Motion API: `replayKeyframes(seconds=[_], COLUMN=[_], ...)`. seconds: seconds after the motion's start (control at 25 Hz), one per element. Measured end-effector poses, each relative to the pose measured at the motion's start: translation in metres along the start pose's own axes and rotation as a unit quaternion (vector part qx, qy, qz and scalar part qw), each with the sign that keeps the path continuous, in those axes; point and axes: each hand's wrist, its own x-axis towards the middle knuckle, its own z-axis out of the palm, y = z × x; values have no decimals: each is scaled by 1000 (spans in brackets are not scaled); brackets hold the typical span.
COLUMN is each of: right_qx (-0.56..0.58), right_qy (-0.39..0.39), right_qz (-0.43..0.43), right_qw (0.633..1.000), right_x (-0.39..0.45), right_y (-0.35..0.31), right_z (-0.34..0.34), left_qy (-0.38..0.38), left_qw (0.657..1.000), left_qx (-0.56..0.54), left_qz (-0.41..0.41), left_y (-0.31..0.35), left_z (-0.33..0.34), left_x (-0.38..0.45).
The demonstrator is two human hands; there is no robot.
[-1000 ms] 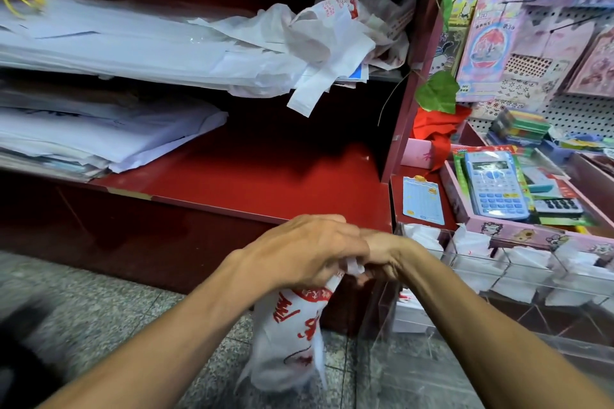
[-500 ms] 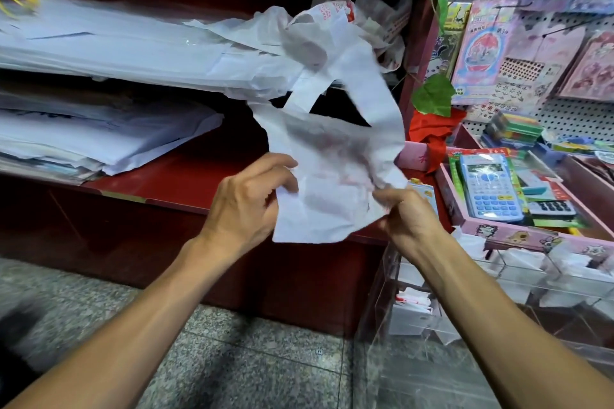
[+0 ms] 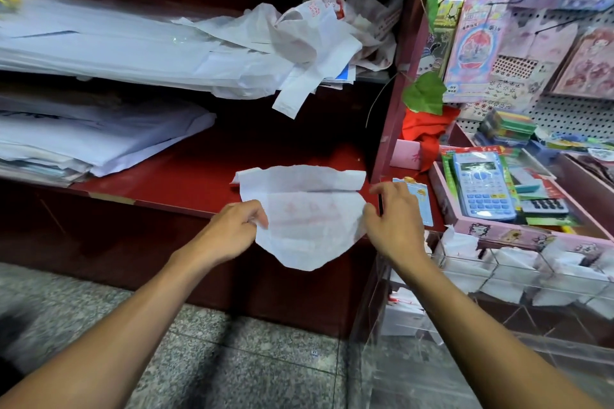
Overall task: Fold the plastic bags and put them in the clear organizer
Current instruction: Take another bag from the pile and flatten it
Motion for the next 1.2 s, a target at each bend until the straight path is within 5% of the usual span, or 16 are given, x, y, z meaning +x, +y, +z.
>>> replayKeyframes(seconds=[0.08,0.24,0.36,0.48,0.68,0.88,1.04,1.2], right_qx=[-15,-76,-125,-165,-187,-197,-213,-227], right_qy=[-76,-253,-226,-203,-49,-142,-18,-89], right_qz=[-87,-91,-97,-71,-45,-60,-119,-148], right_qw=[993,960,961,963,980,968,970,958], right_x=[2,1,11,26,35,38,34,30], right_y=[-2,-7,-6,-2,9,10,2,0], right_z=[7,27,35,38,37,47,52,57], left_qy=[-10,34,42,42,82,81,44,33], left_qw=[998,991,993,954,962,966,967,982], left_qx=[-22,-100,59,285,259,243,245,166], left_qz=[-49,-87,-96,-83,-27,-45,-53,-87], left_y=[-7,-9,-14,-13,-17,-19,-14,-14], left_z=[0,-2,2,12,13,16,22,22], left_x=[5,16,21,23,34,44,49,51])
